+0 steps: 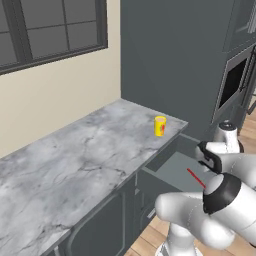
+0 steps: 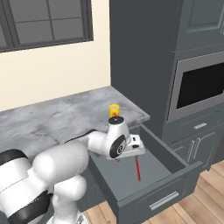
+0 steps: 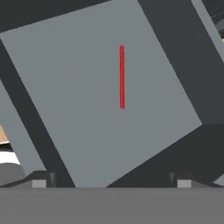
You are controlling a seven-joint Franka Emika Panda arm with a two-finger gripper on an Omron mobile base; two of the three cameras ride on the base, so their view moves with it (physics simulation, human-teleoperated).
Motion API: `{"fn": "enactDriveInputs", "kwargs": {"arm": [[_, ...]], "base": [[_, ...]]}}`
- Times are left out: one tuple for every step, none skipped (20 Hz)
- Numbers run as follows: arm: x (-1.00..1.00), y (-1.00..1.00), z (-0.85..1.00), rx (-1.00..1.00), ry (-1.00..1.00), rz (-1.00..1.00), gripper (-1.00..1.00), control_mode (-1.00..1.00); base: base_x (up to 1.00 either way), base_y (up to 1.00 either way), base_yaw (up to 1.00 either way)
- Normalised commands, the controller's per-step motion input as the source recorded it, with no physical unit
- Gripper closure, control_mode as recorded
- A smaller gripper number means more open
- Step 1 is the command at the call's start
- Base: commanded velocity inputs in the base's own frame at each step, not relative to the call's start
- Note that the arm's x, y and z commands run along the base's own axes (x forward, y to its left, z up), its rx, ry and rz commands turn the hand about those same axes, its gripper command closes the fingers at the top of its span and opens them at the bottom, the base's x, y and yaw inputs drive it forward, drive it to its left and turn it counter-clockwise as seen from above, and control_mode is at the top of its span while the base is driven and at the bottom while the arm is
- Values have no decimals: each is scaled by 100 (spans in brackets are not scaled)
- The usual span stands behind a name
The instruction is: Pick up the straw from the right drawer and put it inside the smoothie cup.
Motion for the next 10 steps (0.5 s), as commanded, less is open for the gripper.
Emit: {"fn": "enactDriveInputs", "kwargs": {"arm": [[25, 0, -39, 0, 3, -5, -100, -100], [29, 0, -39, 0, 3, -3, -100, -100], [32, 0, -36, 0, 5, -3, -100, -100], [32, 0, -34, 0, 6, -2, -100, -100], [34, 0, -32, 1, 7, -1, -100, -100], [35, 0, -31, 2, 8, 0, -100, -100], [33, -1, -29, 4, 8, 0, -100, -100], [33, -4, -27, 6, 8, 0, -100, -100], [31, -4, -25, 7, 7, 0, -100, -100], [30, -8, -23, 7, 7, 0, -100, -100]], "base": [[0, 0, 0], [0, 0, 0], [0, 0, 0], [0, 0, 0], [0, 0, 0], [0, 0, 0], [0, 0, 0], [0, 0, 0], [0, 0, 0], [0, 0, 0]]}}
